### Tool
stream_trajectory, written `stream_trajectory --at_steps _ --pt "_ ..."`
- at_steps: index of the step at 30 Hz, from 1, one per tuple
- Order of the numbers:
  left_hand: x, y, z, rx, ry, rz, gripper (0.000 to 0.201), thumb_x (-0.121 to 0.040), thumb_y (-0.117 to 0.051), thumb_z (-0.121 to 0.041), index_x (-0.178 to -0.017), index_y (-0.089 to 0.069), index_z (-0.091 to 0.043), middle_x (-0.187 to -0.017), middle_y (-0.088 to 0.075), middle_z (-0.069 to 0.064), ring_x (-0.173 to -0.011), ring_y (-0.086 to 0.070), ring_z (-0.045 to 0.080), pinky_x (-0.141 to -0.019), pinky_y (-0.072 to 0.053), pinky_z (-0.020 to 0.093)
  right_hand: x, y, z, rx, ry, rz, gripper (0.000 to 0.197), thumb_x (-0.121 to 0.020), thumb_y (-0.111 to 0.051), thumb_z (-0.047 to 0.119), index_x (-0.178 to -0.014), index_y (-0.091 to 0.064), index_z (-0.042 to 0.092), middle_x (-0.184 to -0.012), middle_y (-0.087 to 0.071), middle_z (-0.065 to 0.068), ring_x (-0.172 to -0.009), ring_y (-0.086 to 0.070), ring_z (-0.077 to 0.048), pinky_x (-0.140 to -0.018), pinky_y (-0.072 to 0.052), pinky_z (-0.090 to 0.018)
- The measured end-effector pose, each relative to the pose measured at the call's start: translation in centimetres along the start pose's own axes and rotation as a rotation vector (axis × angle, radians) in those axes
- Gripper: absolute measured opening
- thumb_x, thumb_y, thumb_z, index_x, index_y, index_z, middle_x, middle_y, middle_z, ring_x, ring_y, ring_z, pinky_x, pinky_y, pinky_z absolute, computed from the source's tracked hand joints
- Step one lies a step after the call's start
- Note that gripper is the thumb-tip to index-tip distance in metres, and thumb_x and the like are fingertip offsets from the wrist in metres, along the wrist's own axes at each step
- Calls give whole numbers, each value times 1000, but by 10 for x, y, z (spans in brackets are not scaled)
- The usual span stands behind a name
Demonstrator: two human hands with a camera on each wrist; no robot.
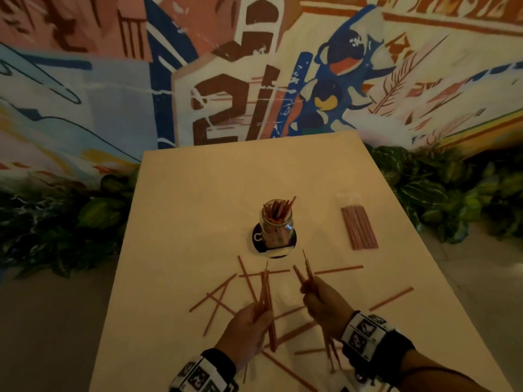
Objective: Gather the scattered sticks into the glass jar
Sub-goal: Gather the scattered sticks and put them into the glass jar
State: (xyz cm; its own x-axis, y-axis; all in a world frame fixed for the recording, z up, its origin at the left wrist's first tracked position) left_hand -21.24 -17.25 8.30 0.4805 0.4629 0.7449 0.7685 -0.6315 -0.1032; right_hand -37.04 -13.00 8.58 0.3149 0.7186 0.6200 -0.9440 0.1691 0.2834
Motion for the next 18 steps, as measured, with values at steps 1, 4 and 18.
stream_trajectory --at_steps 1,4,18 --pt "1 -3 -4 2 -6 11 17 -97 -46 -15 -81 -50 -13 -46 -29 -3 -38 -23 10 -39 -22 21 -1 -7 9 -95 -5 26 22 -90 -35 1 -80 -48 16 -57 -41 -2 -42 -35 -11 -43 -31 -23" --pt "4 -8 -15 -55 -54 -4 16 -95 -49 -16 -80 -52 -12 -40 -35 -7 -35 -29 8 -40 -25 21 2 -24 33 -271 -12 63 18 -95 -42 21 -81 -50 12 -47 -38 2 -35 -29 -11 -38 -27 -21" --pt "0 -18 -22 -42 -46 -105 36 -96 -40 -41 -90 -60 -13 -37 -37 -9 -34 -30 6 -42 -26 21 -6 -16 30 -203 51 -15 25 -96 -41 20 -73 -49 14 -60 -54 -2 -52 -47 -16 -59 -43 -32"
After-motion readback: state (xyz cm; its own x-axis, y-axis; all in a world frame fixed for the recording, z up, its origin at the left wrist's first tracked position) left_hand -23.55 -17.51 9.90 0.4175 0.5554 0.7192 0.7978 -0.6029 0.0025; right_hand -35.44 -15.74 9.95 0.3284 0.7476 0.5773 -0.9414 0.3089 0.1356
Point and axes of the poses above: each hand's wrist, its own x-axis away from the middle knuckle, its own y-axis out of the back of the hand, z = x × y, the point moved 8 cm from there along -x, towards the middle knuckle
